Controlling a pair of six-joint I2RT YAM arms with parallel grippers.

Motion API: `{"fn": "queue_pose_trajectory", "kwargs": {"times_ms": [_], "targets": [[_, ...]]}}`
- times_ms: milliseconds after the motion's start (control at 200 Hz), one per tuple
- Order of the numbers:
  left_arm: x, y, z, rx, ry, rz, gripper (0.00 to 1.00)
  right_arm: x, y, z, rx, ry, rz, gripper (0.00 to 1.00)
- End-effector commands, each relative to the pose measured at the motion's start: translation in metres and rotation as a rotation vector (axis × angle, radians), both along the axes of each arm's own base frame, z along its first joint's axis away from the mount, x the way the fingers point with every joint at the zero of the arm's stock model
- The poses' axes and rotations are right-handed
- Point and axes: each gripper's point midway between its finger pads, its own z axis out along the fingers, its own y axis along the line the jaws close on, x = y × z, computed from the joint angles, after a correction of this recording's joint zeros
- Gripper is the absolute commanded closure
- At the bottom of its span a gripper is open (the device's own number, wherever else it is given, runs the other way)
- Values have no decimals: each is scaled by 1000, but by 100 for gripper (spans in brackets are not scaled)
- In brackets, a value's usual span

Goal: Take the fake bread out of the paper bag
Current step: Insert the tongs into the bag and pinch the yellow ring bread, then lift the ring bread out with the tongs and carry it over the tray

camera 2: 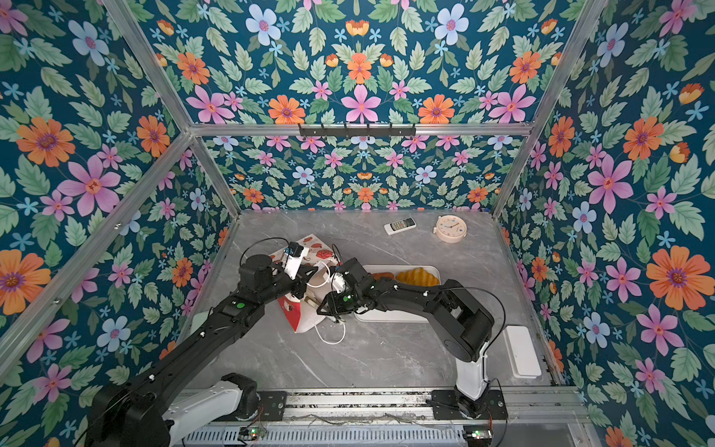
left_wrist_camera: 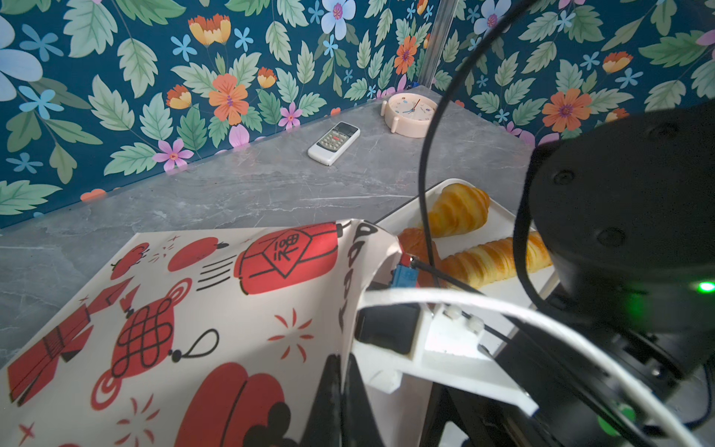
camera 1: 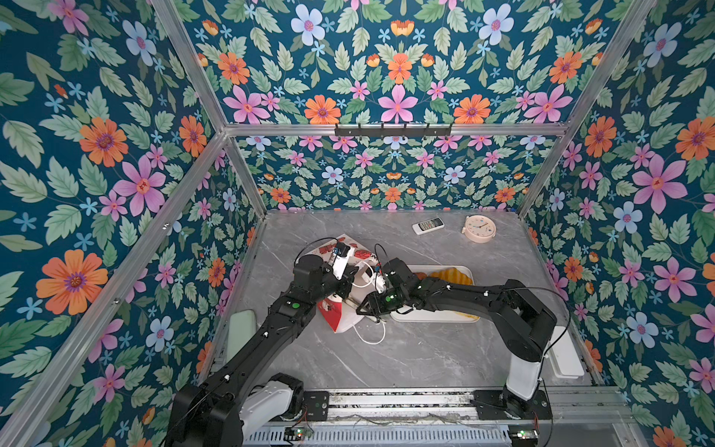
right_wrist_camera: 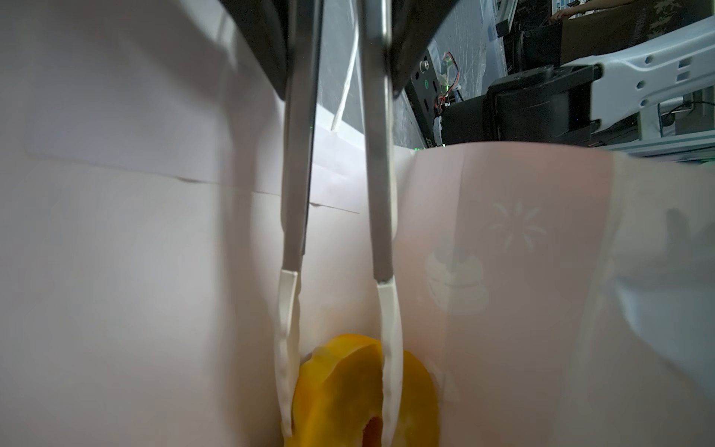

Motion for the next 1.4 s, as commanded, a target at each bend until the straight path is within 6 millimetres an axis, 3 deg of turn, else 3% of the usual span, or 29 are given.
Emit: {"fn": "queue_pose_trajectory", "kwargs": {"times_ms": [0, 245, 500, 525, 840, 1000, 1265, 1395], "targets": [[1, -5, 12, -35, -39, -20, 100, 3, 6, 11, 38, -37, 14, 70], [9, 3, 12, -37, -37, 53, 100, 0, -13, 12, -42, -87, -6, 78], [21, 14, 8, -50, -34, 152, 100, -12, -56, 9, -185, -143, -37, 82], [23, 15, 9, -52, -36, 163, 100, -13, -60, 22, -173, -166, -45, 83], [34, 27, 3, -55, -31, 261, 100, -35, -114, 36, -263, -227, -105, 84], [37, 35, 2, -57, -31, 302, 100, -48, -151, 44, -330, -252, -152, 84], [36, 38, 5, -83, -38, 322, 100, -68, -233, 62, -571, -275, -264, 83], [35, 40, 8, -94, -47, 331, 100, -81, -258, 66, -666, -235, -282, 83]]}}
